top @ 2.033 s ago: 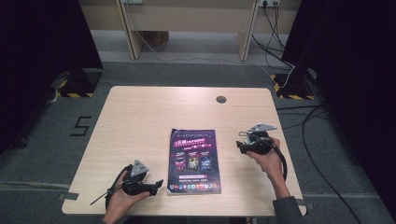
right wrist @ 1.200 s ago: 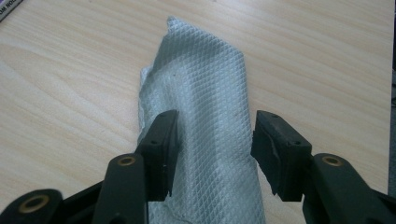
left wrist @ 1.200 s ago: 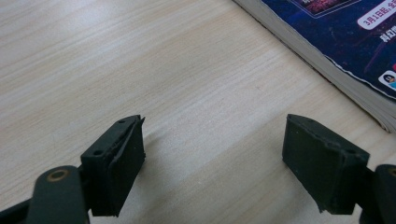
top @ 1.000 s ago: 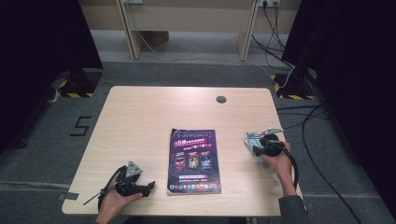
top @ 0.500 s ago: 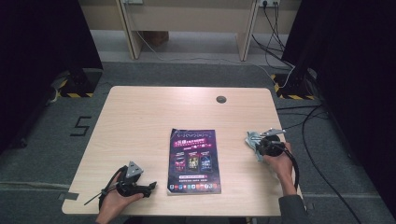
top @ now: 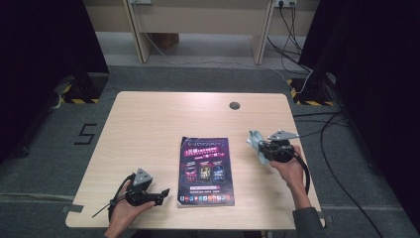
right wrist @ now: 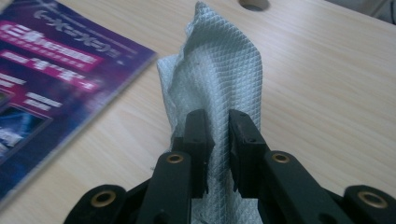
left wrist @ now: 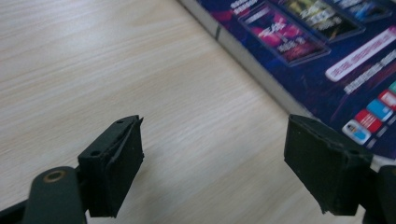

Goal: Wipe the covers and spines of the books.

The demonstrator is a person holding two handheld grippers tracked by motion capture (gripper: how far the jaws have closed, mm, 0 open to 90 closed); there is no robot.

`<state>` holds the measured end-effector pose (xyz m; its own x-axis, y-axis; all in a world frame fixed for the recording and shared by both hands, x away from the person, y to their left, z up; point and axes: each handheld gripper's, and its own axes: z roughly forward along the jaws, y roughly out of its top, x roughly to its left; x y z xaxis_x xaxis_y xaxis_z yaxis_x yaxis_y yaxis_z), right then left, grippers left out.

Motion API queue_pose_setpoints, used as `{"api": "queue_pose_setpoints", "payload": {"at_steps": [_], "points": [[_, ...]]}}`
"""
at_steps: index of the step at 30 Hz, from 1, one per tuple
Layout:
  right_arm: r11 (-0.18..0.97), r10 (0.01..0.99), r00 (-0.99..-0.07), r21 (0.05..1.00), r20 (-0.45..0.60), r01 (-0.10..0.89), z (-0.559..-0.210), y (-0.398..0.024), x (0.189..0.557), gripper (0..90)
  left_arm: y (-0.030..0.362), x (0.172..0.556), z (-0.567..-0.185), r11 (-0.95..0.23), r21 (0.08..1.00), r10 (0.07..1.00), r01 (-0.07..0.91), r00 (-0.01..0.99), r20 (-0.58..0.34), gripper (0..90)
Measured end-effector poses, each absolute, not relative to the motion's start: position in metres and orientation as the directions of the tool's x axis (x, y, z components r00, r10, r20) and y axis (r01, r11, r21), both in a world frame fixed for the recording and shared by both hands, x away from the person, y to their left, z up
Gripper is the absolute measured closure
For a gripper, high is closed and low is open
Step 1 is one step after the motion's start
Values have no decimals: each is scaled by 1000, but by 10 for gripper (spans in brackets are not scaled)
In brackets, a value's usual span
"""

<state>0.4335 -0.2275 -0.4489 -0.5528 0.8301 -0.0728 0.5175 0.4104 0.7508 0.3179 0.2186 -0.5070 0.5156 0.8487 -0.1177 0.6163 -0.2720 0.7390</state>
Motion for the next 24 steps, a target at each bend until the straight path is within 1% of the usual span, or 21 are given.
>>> {"api": "queue_pose_setpoints", "payload": {"at_steps": [2, 3, 6, 10, 13, 17, 20, 22, 24], "points": [[427, 806, -588, 755, -68, 498, -447, -213, 432, 789, 213, 317, -505, -238, 755, 855, 611, 500, -135, 190], [429, 799, -597, 756, -63, 494, -447, -208, 432, 788, 208, 316, -504, -224, 766, 848, 603, 508, -152, 190], [451, 758, -651, 759, -47, 470, -447, -184, 429, 787, 193, 315, -505, -224, 762, 847, 607, 508, -155, 191], [508, 699, -712, 744, -62, 434, -453, -152, 429, 786, 175, 315, -507, -255, 752, 830, 608, 537, -153, 212], [540, 671, -739, 727, -67, 424, -460, -132, 430, 786, 164, 313, -510, -310, 733, 815, 606, 566, -123, 230], [571, 642, -764, 705, -64, 421, -473, -113, 430, 782, 159, 310, -510, -346, 735, 797, 583, 596, -97, 296], [598, 624, -778, 685, -70, 417, -481, -105, 429, 778, 155, 307, -509, -389, 738, 780, 552, 623, -55, 352], [623, 602, -796, 664, -69, 414, -488, -100, 429, 763, 154, 306, -507, -406, 728, 760, 552, 646, -66, 393], [637, 595, -800, 653, -78, 410, -492, -96, 426, 755, 154, 306, -508, -395, 720, 754, 571, 649, -101, 399]]}}
